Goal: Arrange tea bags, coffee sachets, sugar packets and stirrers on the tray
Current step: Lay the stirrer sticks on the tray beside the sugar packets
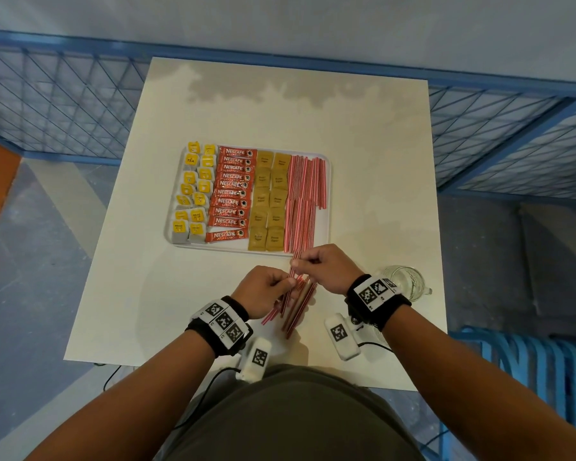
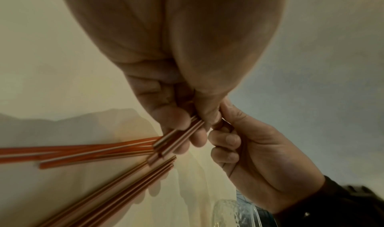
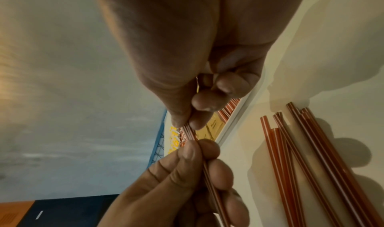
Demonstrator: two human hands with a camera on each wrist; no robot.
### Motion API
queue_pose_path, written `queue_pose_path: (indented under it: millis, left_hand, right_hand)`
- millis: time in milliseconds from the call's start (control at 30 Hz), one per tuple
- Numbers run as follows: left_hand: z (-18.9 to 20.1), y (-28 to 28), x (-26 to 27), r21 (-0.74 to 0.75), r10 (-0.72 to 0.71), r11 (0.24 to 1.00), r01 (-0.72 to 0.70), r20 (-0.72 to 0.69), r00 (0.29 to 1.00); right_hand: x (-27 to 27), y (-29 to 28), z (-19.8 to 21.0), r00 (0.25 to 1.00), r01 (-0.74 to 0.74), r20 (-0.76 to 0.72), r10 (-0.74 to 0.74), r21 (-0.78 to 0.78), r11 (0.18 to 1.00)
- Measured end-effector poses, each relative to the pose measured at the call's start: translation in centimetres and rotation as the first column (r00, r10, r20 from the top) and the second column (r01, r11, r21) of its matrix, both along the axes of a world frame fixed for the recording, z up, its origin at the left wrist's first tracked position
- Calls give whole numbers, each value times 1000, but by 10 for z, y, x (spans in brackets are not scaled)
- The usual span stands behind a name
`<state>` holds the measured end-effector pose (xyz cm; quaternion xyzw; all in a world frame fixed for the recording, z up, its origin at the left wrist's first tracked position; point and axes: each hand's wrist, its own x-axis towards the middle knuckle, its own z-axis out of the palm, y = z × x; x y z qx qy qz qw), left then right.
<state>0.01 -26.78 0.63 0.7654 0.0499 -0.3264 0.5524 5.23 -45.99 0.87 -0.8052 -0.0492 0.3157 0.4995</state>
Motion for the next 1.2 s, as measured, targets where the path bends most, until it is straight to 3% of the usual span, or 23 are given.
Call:
queue_pose_path:
  millis: [200, 300, 500, 633, 800, 1200]
  left_hand:
    - [-9, 0, 1, 34, -9, 999, 9, 9, 1000]
    - [-16, -1, -2, 169, -82, 983, 75, 36, 996]
    - [-23, -6, -7, 463, -220, 868, 178, 38, 975]
    - [-23, -13, -6, 594, -377, 757, 272, 57, 924]
    - [-22, -20, -2, 629, -407, 719, 295, 37, 913]
    - [-23, -26, -7, 586, -352, 762, 275, 20, 936]
  right_hand:
    - [12, 0, 10, 999, -38, 23, 40, -76, 996]
    - [37, -6, 23, 999, -12, 45, 18, -128, 992]
    - [106, -19, 29, 983, 91, 178, -38, -297, 951]
    - [133, -19, 19, 989, 82, 144, -18, -455, 887]
    - [142, -13, -3, 998, 56, 47, -36, -557, 829]
    - [141, -2, -23, 997, 37, -27, -67, -604, 796]
